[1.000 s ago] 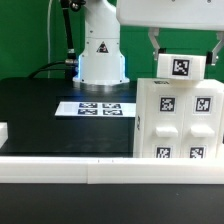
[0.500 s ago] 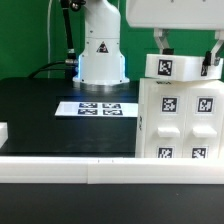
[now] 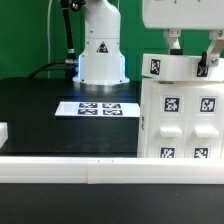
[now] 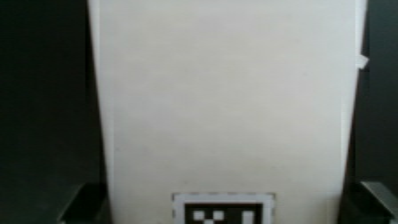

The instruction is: Assemble cabinet

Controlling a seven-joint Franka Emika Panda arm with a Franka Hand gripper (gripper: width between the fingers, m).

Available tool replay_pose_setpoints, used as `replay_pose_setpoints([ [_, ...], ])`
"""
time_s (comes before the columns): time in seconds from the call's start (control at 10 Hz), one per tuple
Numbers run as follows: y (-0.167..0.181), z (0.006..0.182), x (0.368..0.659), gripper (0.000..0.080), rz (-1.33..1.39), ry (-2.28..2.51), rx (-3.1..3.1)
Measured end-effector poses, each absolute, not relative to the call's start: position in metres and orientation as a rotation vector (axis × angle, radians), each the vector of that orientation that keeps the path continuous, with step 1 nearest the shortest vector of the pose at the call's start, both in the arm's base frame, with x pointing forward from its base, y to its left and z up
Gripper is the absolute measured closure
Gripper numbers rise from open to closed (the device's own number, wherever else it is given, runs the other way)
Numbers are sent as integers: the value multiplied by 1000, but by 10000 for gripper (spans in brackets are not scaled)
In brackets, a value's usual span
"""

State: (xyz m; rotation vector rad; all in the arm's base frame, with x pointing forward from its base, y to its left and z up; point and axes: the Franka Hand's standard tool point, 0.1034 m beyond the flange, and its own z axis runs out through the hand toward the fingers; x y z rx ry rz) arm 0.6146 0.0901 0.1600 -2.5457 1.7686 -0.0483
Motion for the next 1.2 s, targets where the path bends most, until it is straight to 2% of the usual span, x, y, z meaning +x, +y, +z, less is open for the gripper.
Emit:
replay_pose_setpoints([
  [0.7,95,161,617,245,-45,2366,-1973],
  [0.9,95,162,618,245,-26,2412,-1899],
  [1.0,100,161,617,168,2,2425,-1863],
  [1.1,104,161,617,168,16,2409,-1873],
  [1.2,106,161,616,54,23,2394,-1885],
])
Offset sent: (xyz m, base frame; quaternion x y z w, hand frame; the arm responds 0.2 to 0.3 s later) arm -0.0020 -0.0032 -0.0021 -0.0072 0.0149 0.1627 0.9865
